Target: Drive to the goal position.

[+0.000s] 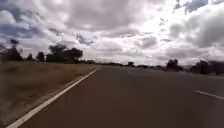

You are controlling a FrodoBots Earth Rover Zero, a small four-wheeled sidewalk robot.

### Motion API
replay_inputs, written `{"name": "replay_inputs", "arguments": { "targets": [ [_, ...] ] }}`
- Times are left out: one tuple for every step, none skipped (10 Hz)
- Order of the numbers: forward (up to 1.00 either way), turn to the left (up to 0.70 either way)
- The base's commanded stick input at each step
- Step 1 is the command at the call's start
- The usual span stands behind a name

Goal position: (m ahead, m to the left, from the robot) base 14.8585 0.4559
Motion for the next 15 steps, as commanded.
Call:
{"name": "replay_inputs", "arguments": {
  "targets": [
    [0.70, 0.00],
    [0.70, 0.00],
    [0.70, 0.00],
    [0.70, 0.00],
    [0.70, 0.00],
    [0.70, 0.00],
    [0.70, 0.00],
    [0.70, 0.00],
    [0.70, 0.00],
    [0.70, 0.00],
    [0.70, 0.00],
    [0.70, 0.00],
    [0.70, 0.00],
    [0.70, 0.00],
    [0.70, 0.00]
  ]
}}
